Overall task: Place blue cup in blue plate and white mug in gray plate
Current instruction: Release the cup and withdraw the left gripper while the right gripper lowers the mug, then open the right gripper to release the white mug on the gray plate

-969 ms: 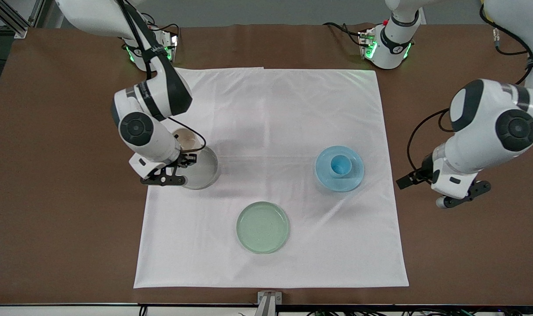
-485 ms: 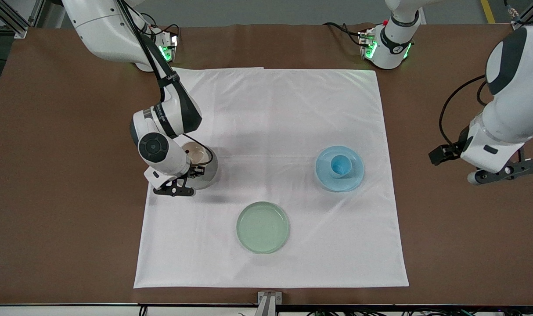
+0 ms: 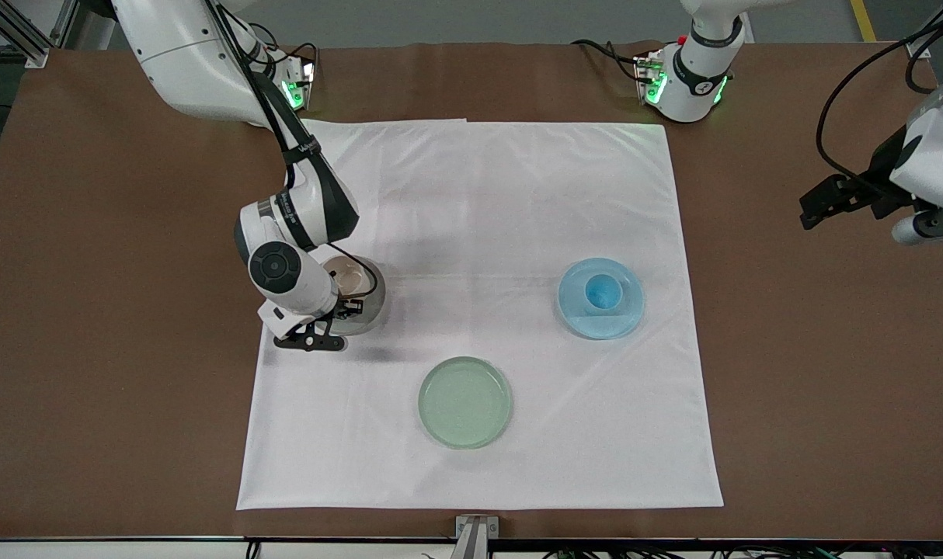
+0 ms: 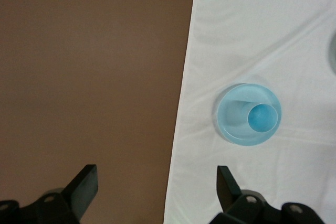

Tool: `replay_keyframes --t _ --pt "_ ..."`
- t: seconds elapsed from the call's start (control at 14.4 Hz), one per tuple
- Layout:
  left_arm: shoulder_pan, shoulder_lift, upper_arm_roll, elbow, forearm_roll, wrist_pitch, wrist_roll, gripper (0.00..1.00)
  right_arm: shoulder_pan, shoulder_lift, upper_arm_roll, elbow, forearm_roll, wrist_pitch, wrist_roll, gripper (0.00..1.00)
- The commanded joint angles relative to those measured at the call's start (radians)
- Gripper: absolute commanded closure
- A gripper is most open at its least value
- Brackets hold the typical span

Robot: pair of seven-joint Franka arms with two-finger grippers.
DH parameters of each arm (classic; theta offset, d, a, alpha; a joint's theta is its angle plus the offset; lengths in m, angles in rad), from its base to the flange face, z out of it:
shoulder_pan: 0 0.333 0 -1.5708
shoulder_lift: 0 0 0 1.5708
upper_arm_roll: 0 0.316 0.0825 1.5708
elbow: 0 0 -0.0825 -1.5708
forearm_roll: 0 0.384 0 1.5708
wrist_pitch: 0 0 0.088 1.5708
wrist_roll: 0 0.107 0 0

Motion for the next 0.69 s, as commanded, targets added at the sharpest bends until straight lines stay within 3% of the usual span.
replay_keyframes --t 0.0,0.07,0.14,0.21,0.28,0.62 --pt "-0.017 -0.128 0.041 -0.138 -0.029 0.012 0.049 0.00 -0.013 -0.002 0.009 -0.001 0.008 0.008 0.002 0.94" --pt "-0.023 -0.154 0.043 -0.161 -0.029 0.012 0.049 0.00 -0.011 -0.002 0.009 0.000 0.008 0.005 0.003 0.88" --pt "-0.031 -0.172 0.046 -0.182 -0.029 0.009 0.049 0.00 -0.010 -0.003 0.009 0.000 0.008 0.000 0.003 0.66" --pt "-0.049 -0.192 0.059 -0.202 -0.029 0.010 0.049 0.00 -0.007 -0.006 0.009 0.000 0.008 -0.010 0.006 0.27" --pt "-0.097 -0.204 0.099 -0.221 -0.029 0.009 0.049 0.00 -0.005 -0.018 0.007 -0.001 0.008 -0.030 0.008 0.00" --pt "-0.112 -0.226 0.113 -0.231 -0.027 0.006 0.067 0.00 -0.048 -0.256 0.001 -0.004 0.006 -0.362 -0.007 0.00"
